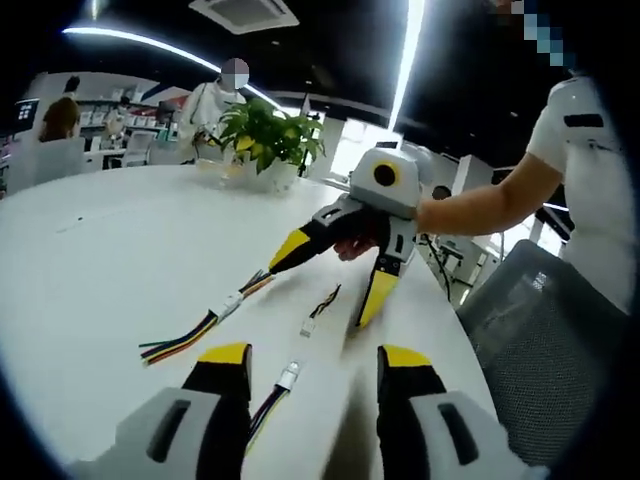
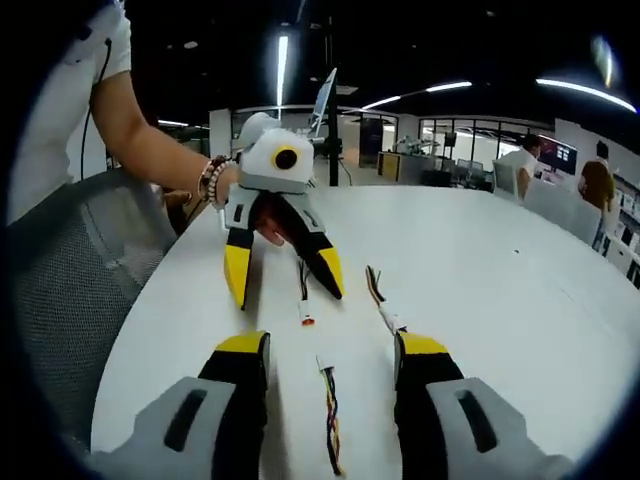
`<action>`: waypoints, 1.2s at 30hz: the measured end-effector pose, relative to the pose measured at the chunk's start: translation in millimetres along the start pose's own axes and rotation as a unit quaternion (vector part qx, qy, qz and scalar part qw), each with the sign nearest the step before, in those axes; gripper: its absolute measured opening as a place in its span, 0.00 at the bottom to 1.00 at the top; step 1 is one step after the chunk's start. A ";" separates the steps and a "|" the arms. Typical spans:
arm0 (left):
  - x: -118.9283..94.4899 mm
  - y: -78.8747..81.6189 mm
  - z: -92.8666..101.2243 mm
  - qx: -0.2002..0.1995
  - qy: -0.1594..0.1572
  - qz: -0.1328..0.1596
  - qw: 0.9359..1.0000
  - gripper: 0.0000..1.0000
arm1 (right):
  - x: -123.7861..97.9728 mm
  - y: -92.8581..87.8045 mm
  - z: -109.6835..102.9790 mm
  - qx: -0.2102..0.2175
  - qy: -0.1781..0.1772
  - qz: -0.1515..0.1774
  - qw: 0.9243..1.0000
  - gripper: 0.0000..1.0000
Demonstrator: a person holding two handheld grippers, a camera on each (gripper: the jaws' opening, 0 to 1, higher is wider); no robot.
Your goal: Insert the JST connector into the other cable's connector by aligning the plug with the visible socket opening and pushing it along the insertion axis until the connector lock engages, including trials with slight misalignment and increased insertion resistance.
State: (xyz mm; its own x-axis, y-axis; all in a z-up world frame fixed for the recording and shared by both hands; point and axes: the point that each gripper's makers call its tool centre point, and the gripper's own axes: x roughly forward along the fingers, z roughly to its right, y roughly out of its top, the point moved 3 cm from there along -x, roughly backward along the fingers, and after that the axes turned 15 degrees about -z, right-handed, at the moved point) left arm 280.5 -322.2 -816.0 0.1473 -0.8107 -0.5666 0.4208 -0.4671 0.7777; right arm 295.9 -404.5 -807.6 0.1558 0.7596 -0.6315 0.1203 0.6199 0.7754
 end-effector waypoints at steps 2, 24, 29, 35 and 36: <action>0.1 1.0 0.0 0.000 0.000 0.002 1.000 0.47 | -2.2 1.3 1.5 0.000 -0.006 0.005 1.000 0.52; 0.0 -8.4 -3.6 0.008 0.003 -0.020 1.000 0.32 | 8.7 -13.9 -10.4 -0.016 0.020 -0.023 0.999 0.27; -0.4 -9.1 -5.0 0.012 0.006 -0.021 1.000 0.26 | 11.9 -18.3 -11.6 -0.015 0.028 -0.030 0.999 0.22; -0.6 -10.4 -6.0 0.016 0.009 -0.023 1.000 0.19 | 13.0 -20.2 -12.4 -0.025 0.028 -0.032 0.999 0.13; -0.3 -11.0 -6.2 0.017 0.009 -0.024 1.000 0.19 | 13.0 -20.2 -11.8 -0.024 0.028 -0.032 0.999 0.13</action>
State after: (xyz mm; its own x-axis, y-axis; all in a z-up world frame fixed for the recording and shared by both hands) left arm 281.4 -314.6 -826.1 0.1441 -0.7805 -0.6083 0.3977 -0.5172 0.7579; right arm 283.9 -404.9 -831.6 0.0944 0.7277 -0.6793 0.0817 0.6744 0.7338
